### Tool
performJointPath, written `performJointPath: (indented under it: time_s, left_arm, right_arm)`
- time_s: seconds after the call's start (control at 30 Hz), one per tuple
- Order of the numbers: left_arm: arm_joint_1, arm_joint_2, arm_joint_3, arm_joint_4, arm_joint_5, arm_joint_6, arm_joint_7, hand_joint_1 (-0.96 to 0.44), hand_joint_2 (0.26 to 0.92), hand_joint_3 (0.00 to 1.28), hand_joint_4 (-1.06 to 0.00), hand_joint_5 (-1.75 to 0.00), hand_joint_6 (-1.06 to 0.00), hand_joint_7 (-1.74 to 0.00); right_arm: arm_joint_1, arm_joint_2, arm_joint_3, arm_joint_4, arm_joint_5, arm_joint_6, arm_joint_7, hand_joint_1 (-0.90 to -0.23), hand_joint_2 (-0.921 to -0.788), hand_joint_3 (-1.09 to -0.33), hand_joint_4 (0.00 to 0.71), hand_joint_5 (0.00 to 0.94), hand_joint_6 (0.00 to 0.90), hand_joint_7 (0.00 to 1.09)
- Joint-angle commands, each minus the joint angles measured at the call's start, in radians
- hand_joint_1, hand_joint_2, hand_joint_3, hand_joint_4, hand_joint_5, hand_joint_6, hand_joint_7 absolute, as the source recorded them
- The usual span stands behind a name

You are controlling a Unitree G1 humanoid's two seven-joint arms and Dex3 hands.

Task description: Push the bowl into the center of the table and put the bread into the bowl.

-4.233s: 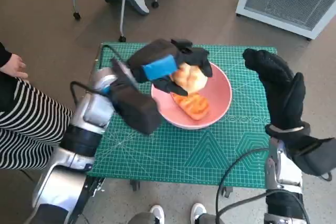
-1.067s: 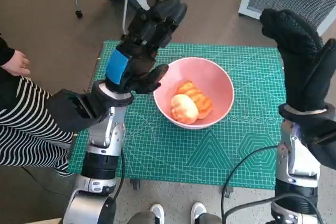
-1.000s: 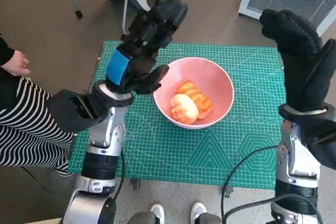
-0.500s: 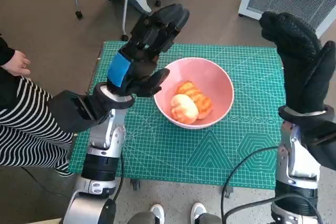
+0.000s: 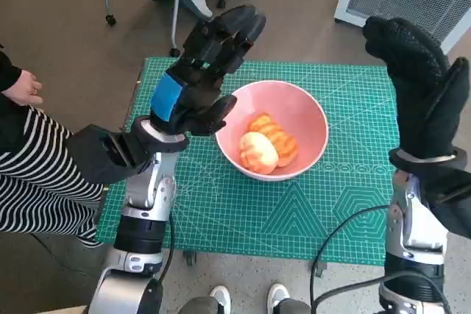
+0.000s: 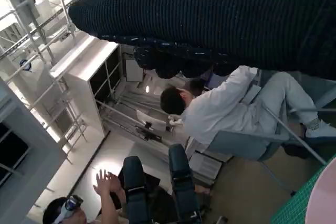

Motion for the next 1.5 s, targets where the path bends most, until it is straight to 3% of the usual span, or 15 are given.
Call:
performJointPath:
  time_s: [0.03, 0.87, 1.5]
  left_arm:
    - [0.008, -0.004, 0.004, -0.026, 0.007, -0.002, 0.009, -0.74, 0.921, 0.47, -0.12, -0.04, 0.00, -0.59]
    - [0.034, -0.001, 0.007, -0.048, 0.033, -0.013, 0.052, -0.72, 0.921, 0.49, -0.11, -0.05, 0.00, -0.59]
    - [0.043, 0.002, 0.016, -0.047, 0.024, -0.005, 0.050, -0.71, 0.921, 0.49, -0.11, -0.06, 0.00, -0.59]
  right_arm:
    - [0.024, 0.010, 0.003, 0.019, 0.007, 0.005, -0.001, -0.749, -0.921, -0.781, 0.141, 0.001, 0.060, 0.48]
    - [0.026, 0.021, 0.025, 0.030, -0.012, -0.002, -0.002, -0.780, -0.921, -0.781, 0.137, 0.000, 0.035, 0.47]
    - [0.015, 0.019, 0.024, 0.060, 0.008, -0.008, 0.017, -0.770, -0.921, -0.787, 0.136, 0.000, 0.055, 0.48]
